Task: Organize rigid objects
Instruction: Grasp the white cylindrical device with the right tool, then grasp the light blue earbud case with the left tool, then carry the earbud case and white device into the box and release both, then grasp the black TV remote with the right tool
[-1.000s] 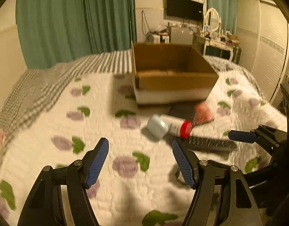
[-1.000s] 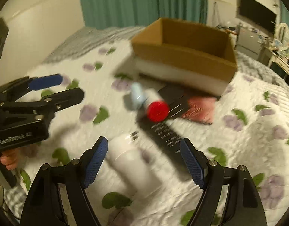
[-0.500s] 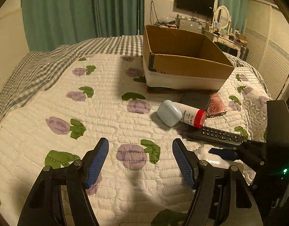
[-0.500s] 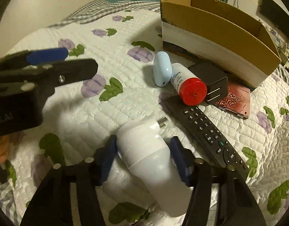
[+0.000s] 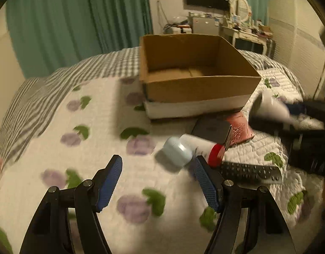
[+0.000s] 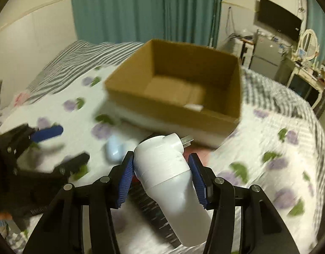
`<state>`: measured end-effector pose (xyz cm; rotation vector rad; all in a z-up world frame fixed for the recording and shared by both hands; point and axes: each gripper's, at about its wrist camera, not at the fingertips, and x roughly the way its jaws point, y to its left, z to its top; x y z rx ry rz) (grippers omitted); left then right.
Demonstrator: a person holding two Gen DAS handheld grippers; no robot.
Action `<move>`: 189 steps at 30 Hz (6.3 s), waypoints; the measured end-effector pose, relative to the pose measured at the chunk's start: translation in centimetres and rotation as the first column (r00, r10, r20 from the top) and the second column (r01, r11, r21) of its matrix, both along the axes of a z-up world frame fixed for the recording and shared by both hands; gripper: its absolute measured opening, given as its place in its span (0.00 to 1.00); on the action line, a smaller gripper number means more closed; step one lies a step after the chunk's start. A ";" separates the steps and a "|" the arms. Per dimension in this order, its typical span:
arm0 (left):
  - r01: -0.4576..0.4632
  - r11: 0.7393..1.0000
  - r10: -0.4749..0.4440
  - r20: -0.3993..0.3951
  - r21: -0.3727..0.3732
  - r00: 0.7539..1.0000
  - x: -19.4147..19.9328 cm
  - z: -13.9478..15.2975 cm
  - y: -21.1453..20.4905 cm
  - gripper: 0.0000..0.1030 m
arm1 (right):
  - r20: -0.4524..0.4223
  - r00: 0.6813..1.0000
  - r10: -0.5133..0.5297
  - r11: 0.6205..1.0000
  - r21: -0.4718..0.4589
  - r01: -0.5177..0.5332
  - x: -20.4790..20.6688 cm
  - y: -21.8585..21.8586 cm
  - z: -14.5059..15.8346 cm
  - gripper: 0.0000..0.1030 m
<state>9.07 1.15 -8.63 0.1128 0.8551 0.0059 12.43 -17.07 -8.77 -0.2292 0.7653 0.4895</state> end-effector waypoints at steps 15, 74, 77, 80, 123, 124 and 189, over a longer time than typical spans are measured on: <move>0.021 0.999 -0.014 -0.152 0.050 0.988 6.3 -7.0 -0.5 0.71 | -0.065 0.998 -0.022 1.000 0.014 0.023 2.7 -1.8 -2.3 0.50; 0.050 0.998 -0.057 -0.167 -0.043 0.984 7.9 -7.8 0.7 0.50 | -0.066 0.994 -0.082 0.996 0.029 0.084 1.3 -2.6 -2.7 0.50; 0.055 0.996 -0.063 -0.122 -0.066 0.991 5.7 -5.9 0.4 0.50 | -0.045 0.995 -0.086 0.996 0.025 0.087 0.9 -2.6 -2.0 0.50; 0.068 0.995 -0.073 -0.065 -0.076 0.995 3.9 -3.1 0.1 0.50 | -0.028 0.996 -0.085 0.996 0.033 0.086 0.8 -2.6 -1.0 0.50; 0.148 0.989 -0.144 0.126 -0.023 0.981 20.1 2.7 -1.8 0.54 | 0.120 0.987 -0.106 0.994 0.050 0.101 18.0 1.0 4.9 0.50; 0.147 0.989 -0.143 0.131 -0.020 0.981 20.0 2.9 -1.7 0.55 | 0.119 0.987 -0.105 0.994 0.053 0.100 18.3 1.0 4.9 0.50; -0.032 0.999 0.031 -0.044 -0.029 0.999 0.9 -3.0 1.3 0.56 | -0.108 0.991 0.085 0.996 0.009 -0.085 -4.0 -0.5 -4.2 0.19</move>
